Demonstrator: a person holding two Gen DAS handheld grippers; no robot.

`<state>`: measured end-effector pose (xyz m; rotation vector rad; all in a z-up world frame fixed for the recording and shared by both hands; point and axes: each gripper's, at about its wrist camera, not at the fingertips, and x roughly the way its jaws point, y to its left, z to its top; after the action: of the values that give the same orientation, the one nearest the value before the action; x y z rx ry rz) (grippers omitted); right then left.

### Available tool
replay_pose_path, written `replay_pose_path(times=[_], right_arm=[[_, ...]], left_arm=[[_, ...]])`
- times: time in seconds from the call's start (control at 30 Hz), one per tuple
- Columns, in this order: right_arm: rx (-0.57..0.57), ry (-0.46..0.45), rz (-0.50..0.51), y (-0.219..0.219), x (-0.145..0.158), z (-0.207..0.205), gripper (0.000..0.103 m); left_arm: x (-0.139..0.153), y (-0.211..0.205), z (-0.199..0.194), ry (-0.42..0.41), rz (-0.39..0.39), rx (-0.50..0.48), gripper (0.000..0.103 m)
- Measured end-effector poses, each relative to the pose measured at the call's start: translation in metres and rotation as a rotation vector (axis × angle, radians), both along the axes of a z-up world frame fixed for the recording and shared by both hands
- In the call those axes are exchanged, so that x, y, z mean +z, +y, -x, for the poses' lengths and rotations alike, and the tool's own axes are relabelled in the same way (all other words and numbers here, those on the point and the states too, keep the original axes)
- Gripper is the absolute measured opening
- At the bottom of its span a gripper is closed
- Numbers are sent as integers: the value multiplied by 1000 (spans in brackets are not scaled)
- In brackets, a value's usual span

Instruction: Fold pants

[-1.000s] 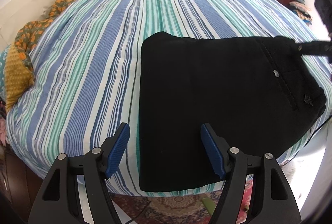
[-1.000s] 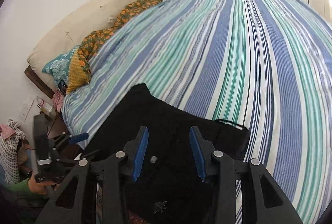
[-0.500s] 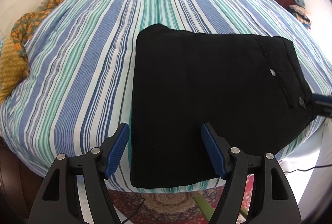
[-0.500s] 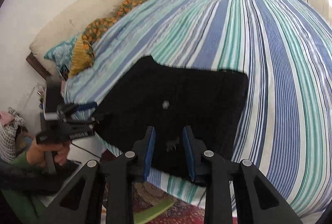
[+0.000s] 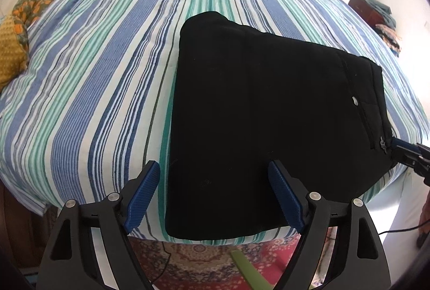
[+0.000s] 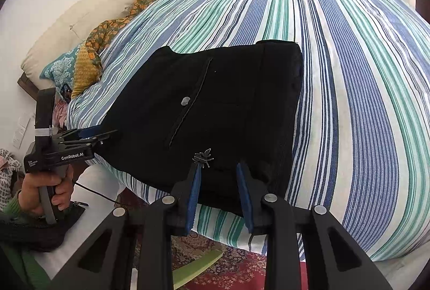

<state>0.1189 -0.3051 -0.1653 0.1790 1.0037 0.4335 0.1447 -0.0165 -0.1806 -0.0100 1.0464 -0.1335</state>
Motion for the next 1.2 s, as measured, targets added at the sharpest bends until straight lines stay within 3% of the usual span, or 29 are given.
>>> replay_pose_path(times=[0.4, 0.87, 1.2], right_arm=[[-20, 37, 63, 11, 5, 2, 30], [-28, 43, 49, 12, 4, 2, 30], [-25, 49, 31, 15, 6, 3, 43]], left_arm=[[-4, 3, 9, -8, 16, -4, 84], [-2, 2, 10, -15, -9, -12, 84], [-3, 2, 11, -16, -7, -11, 85]])
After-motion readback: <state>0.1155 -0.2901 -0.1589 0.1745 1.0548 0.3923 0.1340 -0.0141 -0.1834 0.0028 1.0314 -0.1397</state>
